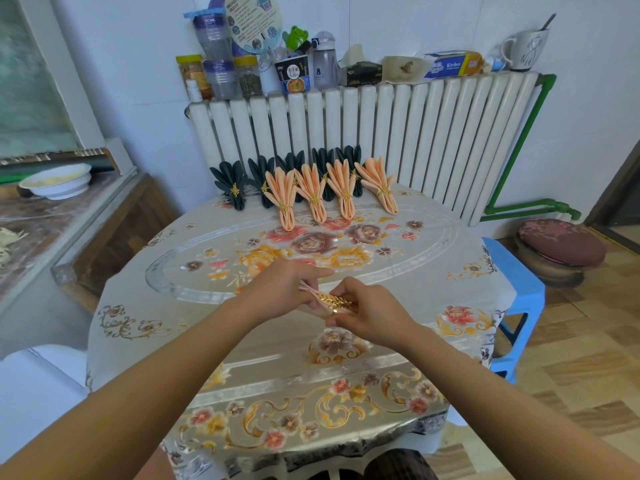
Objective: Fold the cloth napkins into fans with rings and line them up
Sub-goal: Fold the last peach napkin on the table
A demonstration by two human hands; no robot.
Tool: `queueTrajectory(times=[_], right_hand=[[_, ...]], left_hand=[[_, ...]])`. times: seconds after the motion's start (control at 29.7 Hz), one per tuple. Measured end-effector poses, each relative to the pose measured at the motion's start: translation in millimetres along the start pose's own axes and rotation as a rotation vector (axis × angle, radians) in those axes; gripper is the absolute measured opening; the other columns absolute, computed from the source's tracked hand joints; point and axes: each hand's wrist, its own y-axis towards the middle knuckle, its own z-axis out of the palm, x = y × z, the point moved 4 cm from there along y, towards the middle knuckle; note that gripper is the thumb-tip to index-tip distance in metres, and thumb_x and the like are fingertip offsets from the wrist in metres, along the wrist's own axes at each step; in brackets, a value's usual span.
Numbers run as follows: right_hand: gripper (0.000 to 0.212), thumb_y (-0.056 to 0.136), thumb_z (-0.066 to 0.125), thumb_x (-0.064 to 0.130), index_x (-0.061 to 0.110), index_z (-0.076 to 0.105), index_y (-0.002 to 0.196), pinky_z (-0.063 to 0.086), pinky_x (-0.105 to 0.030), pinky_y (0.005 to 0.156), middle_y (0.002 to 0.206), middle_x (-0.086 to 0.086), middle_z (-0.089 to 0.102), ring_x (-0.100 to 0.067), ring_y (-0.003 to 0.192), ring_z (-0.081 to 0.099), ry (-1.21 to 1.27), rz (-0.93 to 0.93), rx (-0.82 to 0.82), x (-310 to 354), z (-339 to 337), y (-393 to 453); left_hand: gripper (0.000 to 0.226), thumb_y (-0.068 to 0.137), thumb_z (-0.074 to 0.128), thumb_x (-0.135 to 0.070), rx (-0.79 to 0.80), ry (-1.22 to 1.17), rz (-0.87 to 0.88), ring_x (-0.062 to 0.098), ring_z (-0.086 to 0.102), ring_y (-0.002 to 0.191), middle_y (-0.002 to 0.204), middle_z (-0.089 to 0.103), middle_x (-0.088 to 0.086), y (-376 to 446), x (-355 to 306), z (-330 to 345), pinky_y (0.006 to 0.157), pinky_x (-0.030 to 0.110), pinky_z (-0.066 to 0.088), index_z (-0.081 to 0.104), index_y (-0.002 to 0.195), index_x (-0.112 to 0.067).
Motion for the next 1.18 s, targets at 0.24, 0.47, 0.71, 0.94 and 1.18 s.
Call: queueTrajectory(times=[0.24, 0.47, 0.71, 0.94, 1.18], right_hand=[[0.038, 0.077, 0.075, 0.039, 0.02, 0.053, 0.1, 0.045, -0.028, 0.066, 0.094, 0.005, 0.07, -0.016, 0.082, 0.064, 0.046, 0.084, -0.045, 0, 11, -4], [0.036, 0.073, 0.07, 0.051, 0.025, 0.048, 0.084, 0.045, -0.031, 0.062, 0.08, 0.008, 0.059, -0.013, 0.075, 0.055, -0.025, 0.322, -0.201, -7, 46, -11], [0.041, 0.075, 0.064, 0.059, 0.025, 0.045, 0.086, 0.033, -0.027, 0.063, 0.081, 0.01, 0.05, -0.013, 0.085, 0.046, -0.082, 0.348, -0.249, -1, 57, -13], [0.045, 0.082, 0.049, 0.065, 0.023, 0.051, 0.099, 0.051, -0.029, 0.068, 0.086, 0.01, 0.056, -0.007, 0.078, 0.054, 0.126, 0.389, -0.228, 4, 52, -1], [0.03, 0.085, 0.06, 0.048, 0.02, 0.061, 0.097, 0.054, -0.03, 0.068, 0.085, 0.005, 0.065, -0.01, 0.076, 0.061, 0.289, 0.427, -0.169, -1, 47, 31]], left_hand=[[0.049, 0.078, 0.076, -0.01, -0.008, 0.037, 0.028, 0.01, 0.059, 0.105, 0.094, 0.072, -0.005, 4, 11, 10, 0.098, 0.03, 0.043, 0.064, 0.123, -0.027], [0.066, 0.074, 0.078, -0.032, -0.154, 0.366, -0.016, 0.022, 0.033, 0.138, 0.144, 0.046, 0.001, -2, 36, 29, 0.112, 0.04, 0.008, 0.054, 0.135, -0.026], [0.073, 0.065, 0.084, -0.038, -0.526, 0.282, -0.323, 0.028, 0.038, 0.119, 0.126, 0.046, 0.009, -32, 43, 25, 0.097, 0.038, 0.027, 0.055, 0.128, -0.015], [0.046, 0.083, 0.072, -0.032, -0.406, -0.671, -0.784, 0.019, 0.065, 0.083, 0.098, 0.062, 0.006, -46, 57, 47, 0.07, 0.032, 0.055, 0.041, 0.113, -0.015], [0.043, 0.082, 0.072, -0.036, -0.414, -0.856, -0.815, 0.017, 0.069, 0.079, 0.097, 0.067, 0.005, -36, 55, 64, 0.062, 0.027, 0.056, 0.051, 0.111, -0.012]])
